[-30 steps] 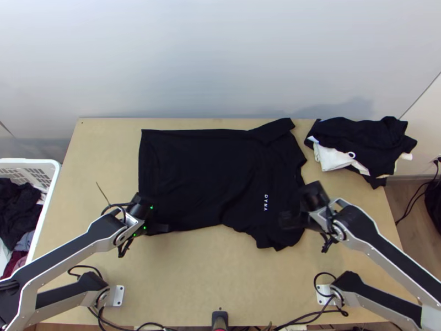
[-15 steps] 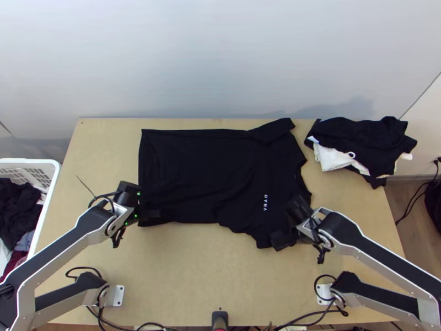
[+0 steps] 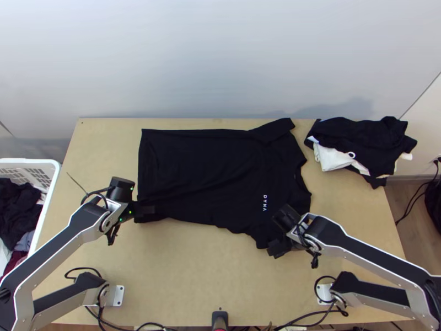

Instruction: Fold the t-shirt

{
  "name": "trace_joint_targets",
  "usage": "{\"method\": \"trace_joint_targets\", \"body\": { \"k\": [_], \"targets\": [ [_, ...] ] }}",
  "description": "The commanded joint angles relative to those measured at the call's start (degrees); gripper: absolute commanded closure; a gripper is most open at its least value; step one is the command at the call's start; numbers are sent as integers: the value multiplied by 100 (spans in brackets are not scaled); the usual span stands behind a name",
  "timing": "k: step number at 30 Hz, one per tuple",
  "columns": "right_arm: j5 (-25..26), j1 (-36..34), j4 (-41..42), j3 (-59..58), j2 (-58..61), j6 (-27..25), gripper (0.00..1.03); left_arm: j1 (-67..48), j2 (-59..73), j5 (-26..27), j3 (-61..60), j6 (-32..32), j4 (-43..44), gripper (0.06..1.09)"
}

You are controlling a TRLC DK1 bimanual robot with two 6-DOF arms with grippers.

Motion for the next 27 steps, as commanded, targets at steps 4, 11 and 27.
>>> {"method": "trace_joint_targets", "body": {
  "k": [4, 11, 27],
  "targets": [
    [526, -53, 683, -246, -107, -452, 90, 149, -100, 0, 25, 40, -157, 105],
    [623, -554, 683, 220, -1030, -962, 100, 316, -399, 159, 148, 198, -553, 105],
    [-1249, -334, -1541, 1503, -960, -2052, 100, -158, -1155, 1530, 1053, 822, -3146, 105]
  ]
}}
